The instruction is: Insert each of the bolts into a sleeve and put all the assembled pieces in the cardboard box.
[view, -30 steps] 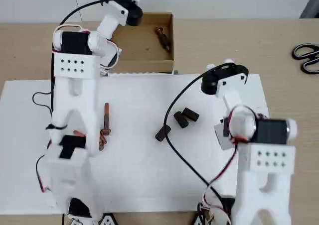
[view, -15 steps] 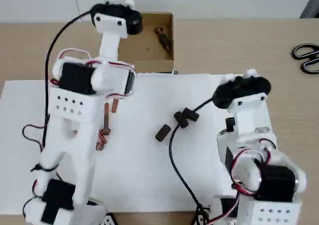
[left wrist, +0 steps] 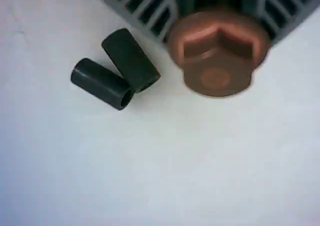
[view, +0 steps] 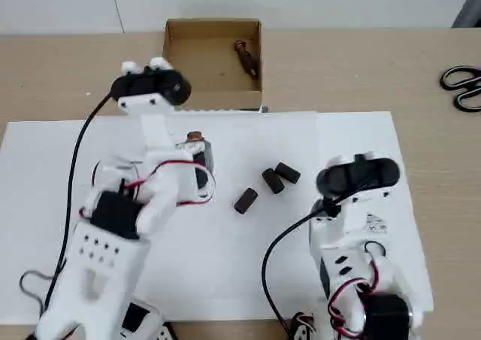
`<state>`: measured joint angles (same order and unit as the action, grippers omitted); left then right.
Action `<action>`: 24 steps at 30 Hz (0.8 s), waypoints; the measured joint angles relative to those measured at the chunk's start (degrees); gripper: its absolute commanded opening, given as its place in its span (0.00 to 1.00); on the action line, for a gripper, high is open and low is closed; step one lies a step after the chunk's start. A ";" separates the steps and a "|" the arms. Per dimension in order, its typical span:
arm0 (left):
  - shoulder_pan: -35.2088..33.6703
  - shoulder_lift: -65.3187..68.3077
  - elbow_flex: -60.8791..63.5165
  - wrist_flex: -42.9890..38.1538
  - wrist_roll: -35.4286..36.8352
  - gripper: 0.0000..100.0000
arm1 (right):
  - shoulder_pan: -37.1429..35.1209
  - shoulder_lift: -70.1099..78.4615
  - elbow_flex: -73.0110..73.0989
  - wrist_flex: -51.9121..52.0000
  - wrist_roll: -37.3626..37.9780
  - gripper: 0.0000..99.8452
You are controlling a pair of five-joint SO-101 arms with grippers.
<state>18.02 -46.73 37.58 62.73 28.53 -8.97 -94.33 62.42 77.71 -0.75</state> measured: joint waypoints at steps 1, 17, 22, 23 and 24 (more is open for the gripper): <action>0.00 -2.64 3.08 -1.67 0.18 0.01 | -1.58 -2.11 1.41 0.00 0.00 0.00; 0.00 -46.51 38.95 -16.79 -0.79 0.01 | -19.60 -8.26 12.66 -13.10 3.52 0.00; 0.00 -55.65 43.87 -17.41 -0.79 0.01 | -24.09 -8.26 17.05 -17.49 3.87 0.00; 0.00 -55.65 43.96 -17.67 -0.79 0.01 | -24.97 -8.26 17.85 -18.46 3.87 0.00; 0.00 -55.65 44.22 -18.11 -0.79 0.01 | -26.11 -8.26 18.55 -19.69 3.87 0.00</action>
<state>18.02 -102.37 81.80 44.62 27.74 -35.08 -102.59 80.97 58.02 3.12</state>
